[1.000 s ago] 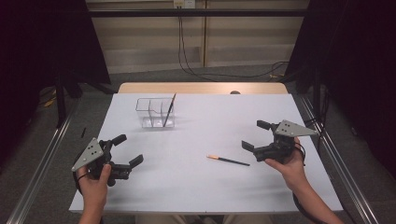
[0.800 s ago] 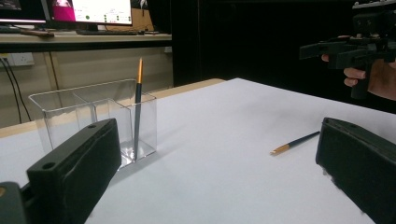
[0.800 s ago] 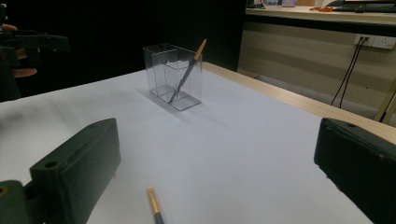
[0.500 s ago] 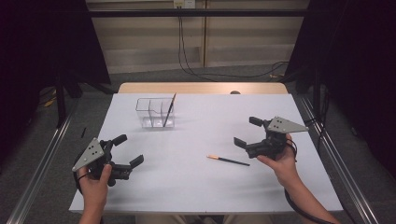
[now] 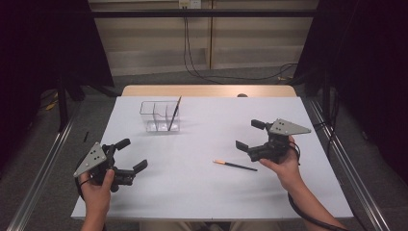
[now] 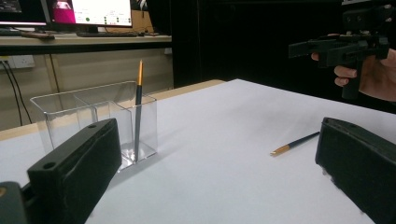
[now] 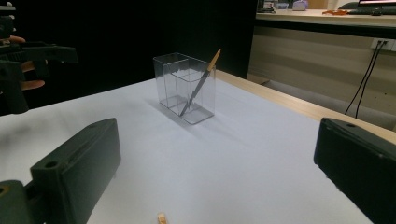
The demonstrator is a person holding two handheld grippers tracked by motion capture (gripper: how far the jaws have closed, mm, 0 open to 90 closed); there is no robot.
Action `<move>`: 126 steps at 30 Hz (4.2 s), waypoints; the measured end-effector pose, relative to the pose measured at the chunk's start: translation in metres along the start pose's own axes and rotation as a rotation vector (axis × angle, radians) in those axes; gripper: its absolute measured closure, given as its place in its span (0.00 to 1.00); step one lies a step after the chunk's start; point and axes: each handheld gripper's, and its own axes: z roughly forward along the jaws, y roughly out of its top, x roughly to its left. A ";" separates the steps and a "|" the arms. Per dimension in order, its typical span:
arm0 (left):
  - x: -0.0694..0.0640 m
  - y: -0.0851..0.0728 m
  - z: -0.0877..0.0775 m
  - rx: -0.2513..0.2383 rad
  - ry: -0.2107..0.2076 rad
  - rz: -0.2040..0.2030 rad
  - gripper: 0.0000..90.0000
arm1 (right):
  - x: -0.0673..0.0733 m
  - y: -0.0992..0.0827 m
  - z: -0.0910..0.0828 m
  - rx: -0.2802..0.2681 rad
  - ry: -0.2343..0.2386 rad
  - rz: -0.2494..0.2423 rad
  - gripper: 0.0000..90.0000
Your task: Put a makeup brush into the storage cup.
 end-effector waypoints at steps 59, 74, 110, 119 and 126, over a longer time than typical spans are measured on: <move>-0.001 -0.002 0.003 0.018 -0.007 0.005 0.00 | -0.007 -0.013 0.029 0.373 0.067 -0.045 0.00; -0.001 -0.002 0.004 0.020 -0.008 0.002 0.00 | -0.007 -0.013 0.042 0.624 0.082 -0.078 0.03; -0.001 -0.004 0.006 0.036 -0.006 0.004 0.01 | -0.012 -0.017 0.050 0.967 0.118 -0.184 0.17; -0.001 -0.003 0.006 0.036 -0.003 0.006 0.01 | -0.010 -0.020 0.051 1.008 0.139 -0.203 0.28; -0.001 -0.002 0.005 0.036 -0.001 0.009 0.01 | -0.011 -0.021 0.050 1.023 0.143 -0.218 0.35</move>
